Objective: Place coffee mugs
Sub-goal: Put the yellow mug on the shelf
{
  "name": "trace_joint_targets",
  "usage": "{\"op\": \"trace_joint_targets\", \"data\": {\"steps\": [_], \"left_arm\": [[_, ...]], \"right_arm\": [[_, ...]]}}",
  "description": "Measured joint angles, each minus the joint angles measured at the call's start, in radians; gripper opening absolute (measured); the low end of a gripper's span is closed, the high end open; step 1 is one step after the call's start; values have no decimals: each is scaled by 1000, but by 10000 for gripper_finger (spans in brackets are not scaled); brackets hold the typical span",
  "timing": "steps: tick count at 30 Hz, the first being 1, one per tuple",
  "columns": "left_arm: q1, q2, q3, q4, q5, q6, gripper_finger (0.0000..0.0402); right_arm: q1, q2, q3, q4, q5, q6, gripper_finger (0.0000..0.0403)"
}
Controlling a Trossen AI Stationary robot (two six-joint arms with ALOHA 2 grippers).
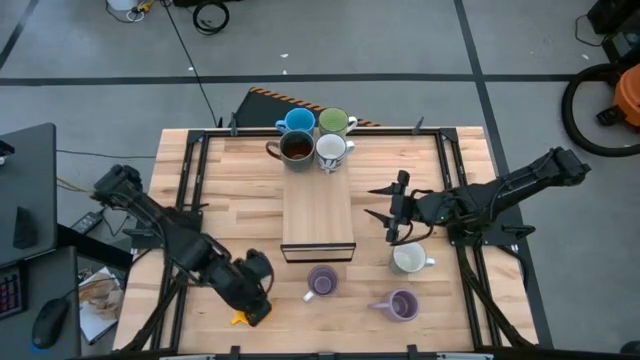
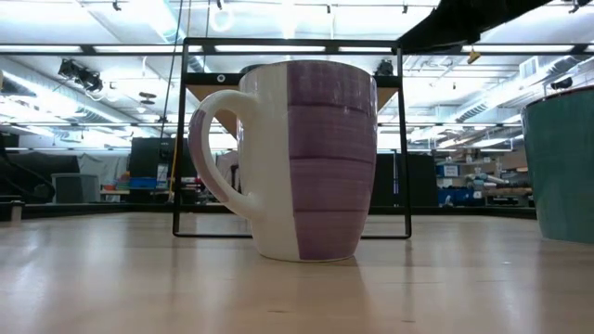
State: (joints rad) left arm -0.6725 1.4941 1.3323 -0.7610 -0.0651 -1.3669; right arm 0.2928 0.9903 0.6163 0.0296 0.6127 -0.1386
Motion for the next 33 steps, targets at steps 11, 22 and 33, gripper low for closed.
{"op": "trace_joint_targets", "data": {"steps": [11, 22, 33], "left_arm": [[-41, 153, 5, 36, 195, -222, 142], [-56, 173, 5, -20, 70, -199, 142], [-67, 243, 4, -60, 68, -170, 142]], "right_arm": [[-2, -12, -65, 279, 18, -203, 240], [-55, -12, -65, 291, 16, -238, 240], [-105, -12, -65, 291, -117, -213, 240]]}}
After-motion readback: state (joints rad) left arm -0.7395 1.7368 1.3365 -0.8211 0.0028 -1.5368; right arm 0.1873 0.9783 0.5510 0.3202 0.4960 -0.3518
